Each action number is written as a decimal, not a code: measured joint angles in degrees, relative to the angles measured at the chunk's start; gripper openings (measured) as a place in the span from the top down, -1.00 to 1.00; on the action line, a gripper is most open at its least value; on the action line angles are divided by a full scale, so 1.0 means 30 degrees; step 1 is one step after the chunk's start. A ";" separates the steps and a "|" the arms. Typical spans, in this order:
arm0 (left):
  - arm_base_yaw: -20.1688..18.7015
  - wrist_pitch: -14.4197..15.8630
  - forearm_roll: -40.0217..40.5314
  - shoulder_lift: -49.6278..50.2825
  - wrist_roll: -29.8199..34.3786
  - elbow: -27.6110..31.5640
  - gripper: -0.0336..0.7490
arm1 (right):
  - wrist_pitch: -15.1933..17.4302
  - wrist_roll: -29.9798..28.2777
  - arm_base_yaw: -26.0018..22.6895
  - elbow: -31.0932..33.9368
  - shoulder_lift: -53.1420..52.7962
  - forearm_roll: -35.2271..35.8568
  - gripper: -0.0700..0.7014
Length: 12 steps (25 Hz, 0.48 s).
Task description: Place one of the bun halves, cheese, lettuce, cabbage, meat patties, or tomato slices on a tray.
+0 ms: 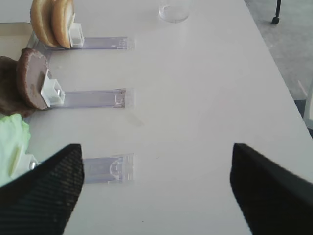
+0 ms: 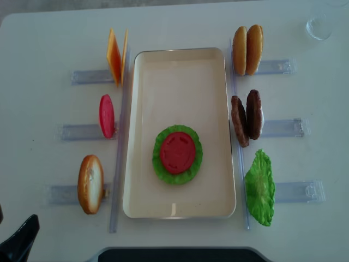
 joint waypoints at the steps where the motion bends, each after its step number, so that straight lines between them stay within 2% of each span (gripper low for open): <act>1: 0.0000 0.0000 0.0000 0.0000 0.0000 0.0000 -0.45 | 0.0000 0.0000 0.0000 0.0000 0.0000 0.0000 -0.69; 12: 0.0000 -0.0022 0.0000 0.0000 0.0000 0.0000 -0.45 | 0.0000 0.0019 0.0000 0.0000 0.0000 0.0000 -0.69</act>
